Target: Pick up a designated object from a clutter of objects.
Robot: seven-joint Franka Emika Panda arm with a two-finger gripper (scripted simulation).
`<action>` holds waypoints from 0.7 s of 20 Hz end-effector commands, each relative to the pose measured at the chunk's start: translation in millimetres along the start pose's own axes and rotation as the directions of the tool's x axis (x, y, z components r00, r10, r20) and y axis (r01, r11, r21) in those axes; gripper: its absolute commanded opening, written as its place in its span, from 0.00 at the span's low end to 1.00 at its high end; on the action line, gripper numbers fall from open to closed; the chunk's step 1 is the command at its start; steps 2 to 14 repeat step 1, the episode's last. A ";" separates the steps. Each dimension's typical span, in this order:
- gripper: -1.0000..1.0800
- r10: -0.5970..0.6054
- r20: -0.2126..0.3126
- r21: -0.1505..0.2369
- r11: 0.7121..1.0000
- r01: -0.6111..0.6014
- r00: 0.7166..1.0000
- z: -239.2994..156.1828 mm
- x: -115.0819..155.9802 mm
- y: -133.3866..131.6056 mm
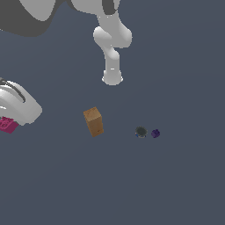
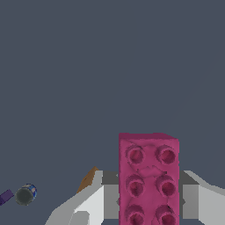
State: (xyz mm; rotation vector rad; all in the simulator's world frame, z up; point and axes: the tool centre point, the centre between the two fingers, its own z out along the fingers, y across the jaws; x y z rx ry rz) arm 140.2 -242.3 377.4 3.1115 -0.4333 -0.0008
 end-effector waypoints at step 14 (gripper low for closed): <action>0.00 0.000 -0.001 0.000 1.000 0.000 1.000 -0.8 0.6 0.1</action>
